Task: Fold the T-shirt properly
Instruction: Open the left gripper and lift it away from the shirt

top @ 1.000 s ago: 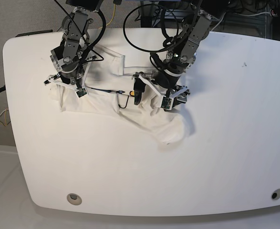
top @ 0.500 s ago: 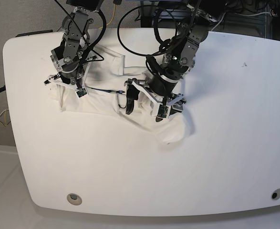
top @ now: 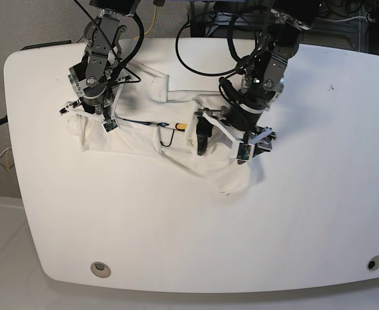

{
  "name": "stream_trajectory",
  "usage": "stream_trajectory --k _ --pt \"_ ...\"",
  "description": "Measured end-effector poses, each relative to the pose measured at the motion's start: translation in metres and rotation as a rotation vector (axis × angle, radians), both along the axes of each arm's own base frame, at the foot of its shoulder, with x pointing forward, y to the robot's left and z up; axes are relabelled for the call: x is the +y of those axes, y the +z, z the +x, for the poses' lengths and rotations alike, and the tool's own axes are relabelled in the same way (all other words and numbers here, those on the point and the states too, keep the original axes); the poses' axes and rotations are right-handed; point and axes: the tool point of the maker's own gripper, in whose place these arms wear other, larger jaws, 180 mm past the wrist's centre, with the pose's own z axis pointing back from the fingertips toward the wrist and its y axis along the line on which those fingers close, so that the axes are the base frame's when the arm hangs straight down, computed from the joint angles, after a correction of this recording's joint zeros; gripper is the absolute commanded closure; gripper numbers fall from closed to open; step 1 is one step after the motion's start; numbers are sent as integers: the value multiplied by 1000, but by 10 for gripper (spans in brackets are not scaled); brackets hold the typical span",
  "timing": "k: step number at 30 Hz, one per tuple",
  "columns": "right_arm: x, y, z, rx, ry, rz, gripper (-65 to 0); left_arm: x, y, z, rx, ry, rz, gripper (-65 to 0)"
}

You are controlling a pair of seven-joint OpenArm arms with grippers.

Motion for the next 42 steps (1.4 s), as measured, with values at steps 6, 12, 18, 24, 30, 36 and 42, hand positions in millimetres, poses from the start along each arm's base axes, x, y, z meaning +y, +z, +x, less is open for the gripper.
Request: stream_trajectory --k 6,12,18,24,30,36,42 --pt "0 1 0 -2 0 -1 0 40 -8 -7 19 72 39 -550" --pt "-1 1 0 -1 0 -2 0 80 -5 -5 7 148 80 -550" --pt "-1 1 1 -1 -1 -3 0 105 -6 -9 5 166 108 -550" --pt "0 3 4 -7 0 -3 0 125 -7 -17 -1 180 103 -550" --pt "-2 8 7 -6 -5 -14 0 137 -3 -21 -31 186 90 -550" --pt "-6 28 11 -55 -6 -38 0 147 3 -20 -57 189 94 -550" --pt "-11 50 23 -125 -12 -63 0 158 6 -19 -67 206 105 -550"
